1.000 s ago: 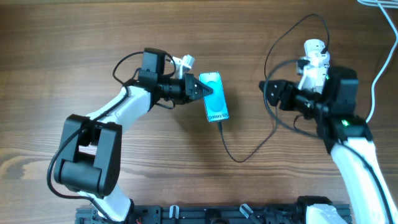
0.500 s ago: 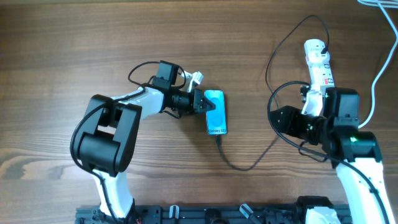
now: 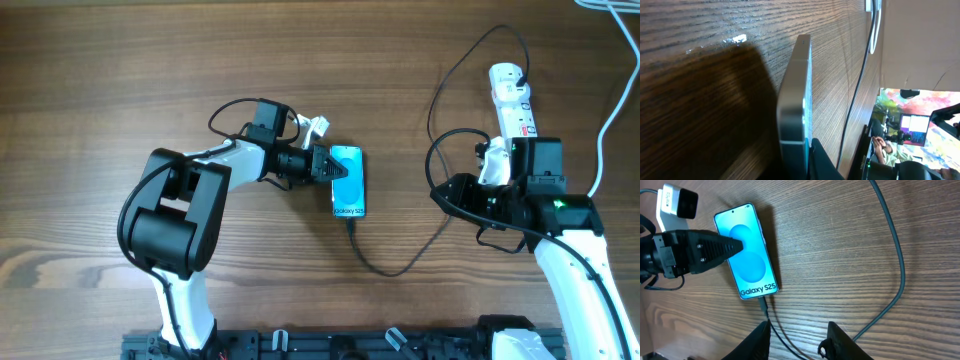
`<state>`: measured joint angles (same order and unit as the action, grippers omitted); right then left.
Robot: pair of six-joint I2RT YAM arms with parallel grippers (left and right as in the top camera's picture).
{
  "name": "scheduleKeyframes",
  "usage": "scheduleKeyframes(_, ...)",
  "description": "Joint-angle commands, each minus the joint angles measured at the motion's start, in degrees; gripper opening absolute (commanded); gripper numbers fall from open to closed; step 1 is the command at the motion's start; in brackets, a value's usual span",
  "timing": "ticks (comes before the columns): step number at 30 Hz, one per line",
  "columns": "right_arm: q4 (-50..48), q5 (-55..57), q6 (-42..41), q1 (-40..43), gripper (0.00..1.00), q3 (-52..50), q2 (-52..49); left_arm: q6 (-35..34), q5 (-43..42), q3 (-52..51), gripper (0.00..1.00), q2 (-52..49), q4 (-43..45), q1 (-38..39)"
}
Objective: Plug charger to phone and switch on socket
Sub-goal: 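Lower the phone flat onto the table with the left gripper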
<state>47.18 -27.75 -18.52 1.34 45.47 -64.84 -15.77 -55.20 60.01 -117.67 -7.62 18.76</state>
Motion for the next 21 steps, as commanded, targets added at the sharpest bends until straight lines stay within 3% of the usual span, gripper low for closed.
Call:
scheduleKeyframes(1, 0.3, 1.4, 0.4, 0.0, 0.37, 0.0, -0.3, 3.1, 6.4, -0.1, 0.07, -2.5, 0.8, 0.1)
scheduleKeyframes(21, 3.2, 2.5, 0.5, 0.0, 0.38, 0.0, -0.3, -1.3, 6.3, -0.1, 0.15, -5.0, 1.3, -1.3)
